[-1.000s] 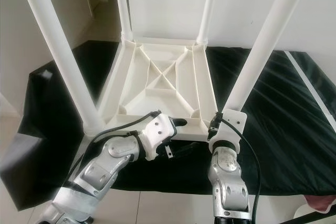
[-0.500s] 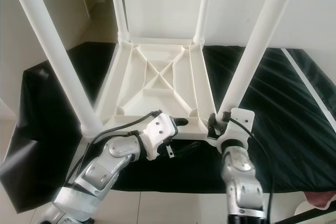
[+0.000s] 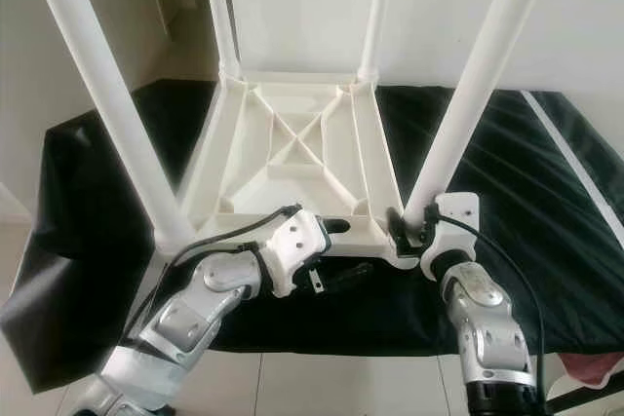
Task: Building children table
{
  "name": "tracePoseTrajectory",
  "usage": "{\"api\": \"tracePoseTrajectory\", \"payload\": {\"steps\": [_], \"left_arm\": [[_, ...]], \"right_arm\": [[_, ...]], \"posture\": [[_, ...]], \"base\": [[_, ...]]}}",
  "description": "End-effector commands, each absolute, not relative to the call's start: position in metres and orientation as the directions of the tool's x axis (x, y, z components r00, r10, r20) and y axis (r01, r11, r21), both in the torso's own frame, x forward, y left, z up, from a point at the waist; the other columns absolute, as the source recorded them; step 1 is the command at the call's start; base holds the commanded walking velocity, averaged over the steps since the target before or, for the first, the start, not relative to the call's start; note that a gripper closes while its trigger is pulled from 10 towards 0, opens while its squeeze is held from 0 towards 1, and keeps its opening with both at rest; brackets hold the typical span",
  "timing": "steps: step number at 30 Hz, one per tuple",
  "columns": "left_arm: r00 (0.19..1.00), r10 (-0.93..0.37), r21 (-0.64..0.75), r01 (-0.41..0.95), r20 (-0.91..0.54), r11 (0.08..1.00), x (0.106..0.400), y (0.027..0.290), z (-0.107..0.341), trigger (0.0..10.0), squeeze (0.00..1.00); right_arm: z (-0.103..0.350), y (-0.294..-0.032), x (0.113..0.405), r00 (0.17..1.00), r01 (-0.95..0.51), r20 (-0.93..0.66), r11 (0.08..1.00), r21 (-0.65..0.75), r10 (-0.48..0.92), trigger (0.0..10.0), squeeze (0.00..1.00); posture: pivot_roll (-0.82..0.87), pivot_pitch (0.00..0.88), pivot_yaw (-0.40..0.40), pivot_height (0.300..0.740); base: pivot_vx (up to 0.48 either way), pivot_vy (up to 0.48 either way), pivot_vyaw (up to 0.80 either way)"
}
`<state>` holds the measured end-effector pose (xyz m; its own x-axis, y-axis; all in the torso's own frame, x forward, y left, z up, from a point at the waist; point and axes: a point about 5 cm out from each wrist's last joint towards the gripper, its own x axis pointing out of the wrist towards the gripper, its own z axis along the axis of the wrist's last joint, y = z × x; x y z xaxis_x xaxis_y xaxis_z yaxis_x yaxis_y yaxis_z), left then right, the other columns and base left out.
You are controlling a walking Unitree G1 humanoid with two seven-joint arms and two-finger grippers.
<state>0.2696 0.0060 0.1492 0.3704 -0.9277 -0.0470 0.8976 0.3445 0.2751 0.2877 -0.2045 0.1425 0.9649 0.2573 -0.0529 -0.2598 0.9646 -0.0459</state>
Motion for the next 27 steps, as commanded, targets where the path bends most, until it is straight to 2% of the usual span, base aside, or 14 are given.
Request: {"api": "tracePoseTrajectory", "payload": {"steps": [1, 6, 7, 8, 9, 11, 12, 19, 20, 27], "left_arm": [[0.36, -0.931, 0.283, 0.901, -0.06, 0.33, 0.27, 0.006, 0.15, 10.0, 0.0], [0.362, -0.93, 0.285, 0.899, -0.059, 0.332, 0.271, 0.006, 0.15, 10.0, 0.0], [0.364, -0.93, 0.285, 0.899, -0.059, 0.334, 0.271, 0.006, 0.15, 10.0, 0.0], [0.364, -0.93, 0.285, 0.899, -0.059, 0.334, 0.271, 0.006, 0.15, 10.0, 0.0], [0.366, -0.929, 0.285, 0.898, -0.059, 0.335, 0.27, 0.006, 0.15, 10.0, 0.0], [0.366, -0.929, 0.285, 0.898, -0.059, 0.335, 0.27, 0.006, 0.15, 10.0, 0.0], [0.367, -0.928, 0.284, 0.898, -0.059, 0.337, 0.27, 0.007, 0.15, 10.0, 0.0], [0.367, -0.928, 0.28, 0.899, -0.06, 0.337, 0.269, 0.007, 0.15, 10.0, 0.0], [0.365, -0.929, 0.279, 0.9, -0.06, 0.336, 0.269, 0.006, 0.15, 10.0, 0.0], [0.352, -0.934, 0.28, 0.904, -0.062, 0.323, 0.269, 0.004, 0.149, 10.0, 0.0]], "right_arm": [[0.141, -0.2, 0.29, 0.947, -0.317, -0.065, 0.947, -0.051, 0.314, 10.0, 0.0], [0.139, -0.199, 0.292, 0.925, -0.376, -0.084, 0.923, -0.078, 0.369, 10.0, 0.0], [0.138, -0.199, 0.292, 0.917, -0.394, -0.096, 0.915, -0.086, 0.386, 5.0, 0.0], [0.138, -0.199, 0.292, 0.917, -0.394, -0.096, 0.915, -0.086, 0.386, 5.0, 0.0], [0.136, -0.2, 0.292, 0.91, -0.41, -0.107, 0.908, -0.092, 0.4, 3.7, 0.0], [0.136, -0.2, 0.292, 0.91, -0.41, -0.107, 0.908, -0.092, 0.4, 3.7, 0.0], [0.133, -0.201, 0.291, 0.904, -0.423, -0.12, 0.901, -0.098, 0.411, 0.0, 0.0], [0.124, -0.21, 0.285, 0.904, -0.412, -0.165, 0.906, -0.097, 0.394, 0.0, 0.0], [0.122, -0.212, 0.283, 0.905, -0.406, -0.175, 0.91, -0.087, 0.387, 10.0, 0.0], [0.118, -0.215, 0.282, 0.935, -0.311, -0.202, 0.948, -0.063, 0.293, 10.0, 0.0]], "posture": [[0.0, 0.0, -0.022, 0.74], [0.01, 0.0, -0.026, 0.74], [0.01, 0.0, -0.026, 0.74], [0.01, 0.0, -0.026, 0.74], [0.02, 0.0, -0.03, 0.74], [0.02, 0.0, -0.03, 0.74], [0.02, 0.0, -0.029, 0.74], [0.01, 0.0, -0.026, 0.74], [0.01, 0.0, -0.024, 0.74], [-0.01, 0.0, -0.015, 0.74]], "base": [[0.0, 0.0, 0.0], [0.0, 0.0, 0.0], [0.0, 0.0, 0.0], [0.0, 0.0, 0.0], [0.0, 0.0, 0.0], [0.0, 0.0, 0.0], [0.0, 0.0, 0.0], [0.0, 0.0, 0.0], [0.0, 0.0, 0.0], [0.0, 0.0, 0.0]]}}
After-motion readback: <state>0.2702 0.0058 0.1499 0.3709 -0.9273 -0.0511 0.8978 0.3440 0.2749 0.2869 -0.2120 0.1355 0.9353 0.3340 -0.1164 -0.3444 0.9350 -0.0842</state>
